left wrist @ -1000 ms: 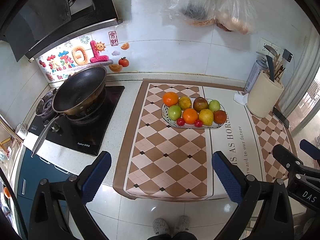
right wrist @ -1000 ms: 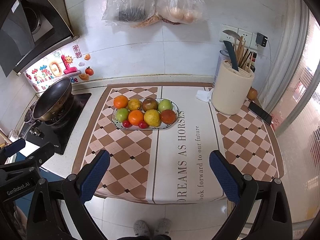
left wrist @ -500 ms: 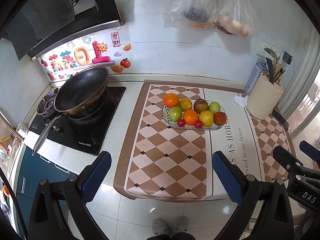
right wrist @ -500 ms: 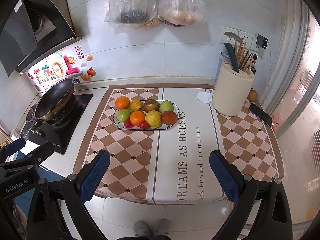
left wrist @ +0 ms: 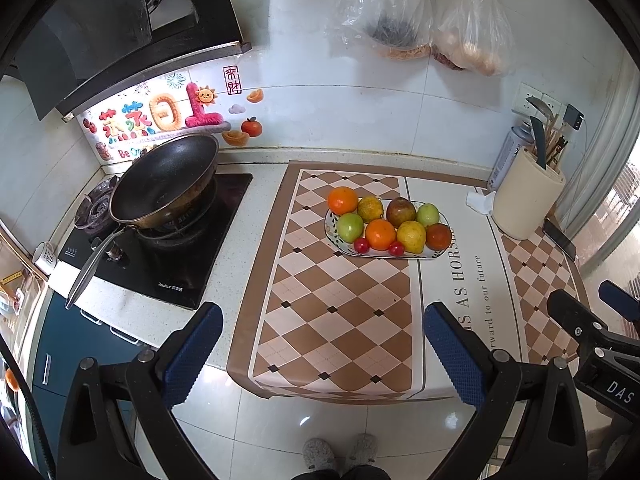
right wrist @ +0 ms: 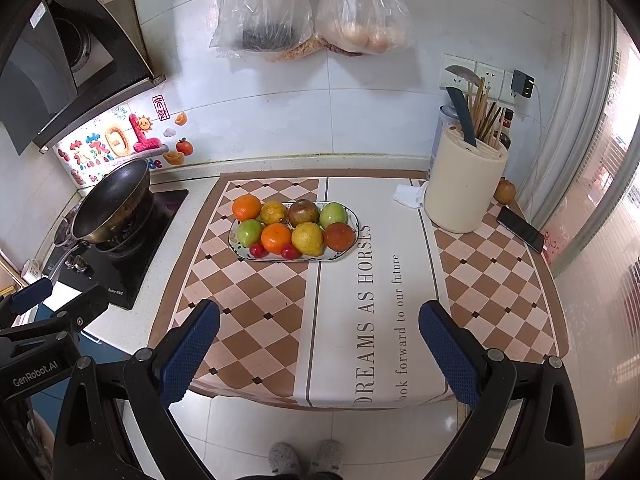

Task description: Organize fruits

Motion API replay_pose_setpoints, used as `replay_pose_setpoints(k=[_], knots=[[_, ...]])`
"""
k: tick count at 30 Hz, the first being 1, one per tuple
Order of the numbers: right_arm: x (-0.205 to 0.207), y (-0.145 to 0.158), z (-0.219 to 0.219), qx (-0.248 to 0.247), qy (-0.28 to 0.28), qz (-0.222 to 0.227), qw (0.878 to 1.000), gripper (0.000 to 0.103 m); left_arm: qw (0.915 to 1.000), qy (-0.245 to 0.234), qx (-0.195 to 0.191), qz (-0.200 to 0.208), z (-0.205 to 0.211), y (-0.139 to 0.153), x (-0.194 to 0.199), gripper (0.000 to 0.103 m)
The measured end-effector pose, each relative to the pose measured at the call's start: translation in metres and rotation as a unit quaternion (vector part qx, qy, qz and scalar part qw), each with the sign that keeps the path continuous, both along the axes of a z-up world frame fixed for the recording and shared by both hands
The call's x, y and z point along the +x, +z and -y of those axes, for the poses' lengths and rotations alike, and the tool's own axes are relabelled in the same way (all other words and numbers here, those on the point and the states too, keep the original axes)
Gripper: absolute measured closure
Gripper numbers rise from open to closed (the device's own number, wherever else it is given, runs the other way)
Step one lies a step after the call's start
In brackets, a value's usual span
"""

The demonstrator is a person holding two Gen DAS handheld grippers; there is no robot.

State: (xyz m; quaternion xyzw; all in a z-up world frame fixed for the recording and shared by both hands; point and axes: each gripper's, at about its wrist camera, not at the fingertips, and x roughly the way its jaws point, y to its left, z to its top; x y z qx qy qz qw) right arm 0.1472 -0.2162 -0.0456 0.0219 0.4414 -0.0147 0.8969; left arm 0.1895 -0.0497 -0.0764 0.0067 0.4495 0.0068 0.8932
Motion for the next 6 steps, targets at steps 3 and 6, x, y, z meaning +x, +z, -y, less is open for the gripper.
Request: replay_pose_setpoints(k=[3,6], knots=[[-0.0016,0.0019,0.0009,0.000,-0.001,0.001,1.000,0.001,1.0000,-0.001,0.000,0.003,0.0018,0.0004,-0.0025,0.000],[-0.0039,0.0038,-0.0001,-0.002,-0.001,0.002,1.000,0.001,1.0000,-0.002,0.000,0.004,0.0034,0.0013,-0.0037,0.000]])
